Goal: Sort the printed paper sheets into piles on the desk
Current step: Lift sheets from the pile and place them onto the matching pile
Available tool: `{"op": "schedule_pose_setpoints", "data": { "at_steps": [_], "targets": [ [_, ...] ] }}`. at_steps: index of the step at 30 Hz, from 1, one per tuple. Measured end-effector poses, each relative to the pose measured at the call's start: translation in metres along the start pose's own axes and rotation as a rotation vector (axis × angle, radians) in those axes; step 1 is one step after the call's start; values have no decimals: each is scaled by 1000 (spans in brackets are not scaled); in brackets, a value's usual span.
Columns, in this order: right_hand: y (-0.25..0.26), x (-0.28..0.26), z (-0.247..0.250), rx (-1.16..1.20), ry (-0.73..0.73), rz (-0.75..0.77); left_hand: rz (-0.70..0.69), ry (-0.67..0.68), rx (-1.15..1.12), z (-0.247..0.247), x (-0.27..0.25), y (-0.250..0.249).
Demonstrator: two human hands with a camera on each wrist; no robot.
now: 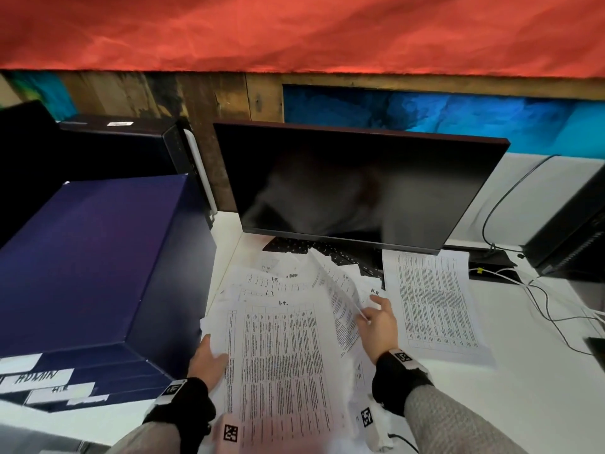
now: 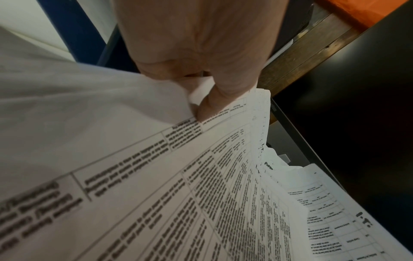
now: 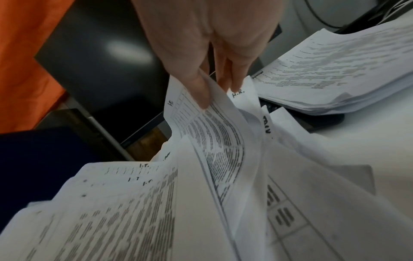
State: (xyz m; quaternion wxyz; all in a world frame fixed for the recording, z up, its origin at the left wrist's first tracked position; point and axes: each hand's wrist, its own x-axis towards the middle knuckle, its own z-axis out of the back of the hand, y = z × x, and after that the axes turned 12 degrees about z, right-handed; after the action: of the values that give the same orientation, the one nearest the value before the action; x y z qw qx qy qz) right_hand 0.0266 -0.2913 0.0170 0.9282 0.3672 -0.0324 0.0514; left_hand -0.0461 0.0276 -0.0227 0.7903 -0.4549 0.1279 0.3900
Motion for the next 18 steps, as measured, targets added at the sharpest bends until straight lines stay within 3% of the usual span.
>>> {"op": "schedule_pose_setpoints", "data": {
  "at_steps": [3,6,12,16,18],
  "targets": [
    [-13,11,2,-7,56,-54,-6,23,-13,1,1,0],
    [-5,14,13,15,1,-74,-18,27,-38,1,0,-1],
    [60,13,73,197,-413,193,-33,37,-60,3,-3,0],
    [83,34,131,458,-689,284,-26,41,-75,3,-9,-3],
    [89,44,155,610,-749,292,-17,48,-71,2,-7,-3]
  ]
}}
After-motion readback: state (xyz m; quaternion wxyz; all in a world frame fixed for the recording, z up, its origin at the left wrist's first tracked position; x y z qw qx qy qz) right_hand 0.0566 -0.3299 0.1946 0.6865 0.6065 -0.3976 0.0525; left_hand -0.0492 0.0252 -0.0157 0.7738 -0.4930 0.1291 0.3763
